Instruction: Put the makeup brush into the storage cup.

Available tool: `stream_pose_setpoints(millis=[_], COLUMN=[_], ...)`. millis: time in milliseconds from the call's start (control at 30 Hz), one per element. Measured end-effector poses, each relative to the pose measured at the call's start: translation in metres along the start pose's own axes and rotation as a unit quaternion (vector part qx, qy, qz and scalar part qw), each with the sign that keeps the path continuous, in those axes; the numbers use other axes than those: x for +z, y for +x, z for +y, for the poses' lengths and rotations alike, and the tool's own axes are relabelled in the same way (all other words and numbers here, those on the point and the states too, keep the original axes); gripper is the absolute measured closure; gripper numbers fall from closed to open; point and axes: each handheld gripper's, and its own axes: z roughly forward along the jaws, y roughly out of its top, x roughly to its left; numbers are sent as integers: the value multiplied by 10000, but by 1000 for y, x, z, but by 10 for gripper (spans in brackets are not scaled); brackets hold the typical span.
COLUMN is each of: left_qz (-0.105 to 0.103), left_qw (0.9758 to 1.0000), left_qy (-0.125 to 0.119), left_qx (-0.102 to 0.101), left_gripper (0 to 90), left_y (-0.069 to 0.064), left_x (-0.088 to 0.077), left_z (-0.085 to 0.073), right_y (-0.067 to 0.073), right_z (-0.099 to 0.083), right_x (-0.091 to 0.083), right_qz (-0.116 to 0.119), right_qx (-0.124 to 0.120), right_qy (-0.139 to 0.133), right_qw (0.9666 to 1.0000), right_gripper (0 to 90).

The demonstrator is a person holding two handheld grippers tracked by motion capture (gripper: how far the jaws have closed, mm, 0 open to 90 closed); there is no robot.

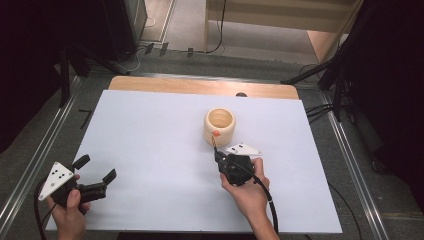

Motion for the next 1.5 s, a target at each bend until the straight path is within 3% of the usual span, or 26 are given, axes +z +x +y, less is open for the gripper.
stream_pose_setpoints(millis=[533,1000,1500], left_qz=[-5,-12,3], left_qw=[10000,10000,10000], left_qy=[1,-2,4], left_qx=[4,-7,-7], left_gripper=[0,0,0], left_y=[0,1,1], left_x=[0,0,0], left_z=[0,0,0], right_y=[0,-2,-2], right_z=[3,5,7], right_x=[-6,-9,-12], right_qz=[-98,-104,-108], right_qx=[-67,-67,-95], right_qy=[-671,-1012,-1438], right_qw=[9977,9948,9895], right_gripper=[842,842,842])
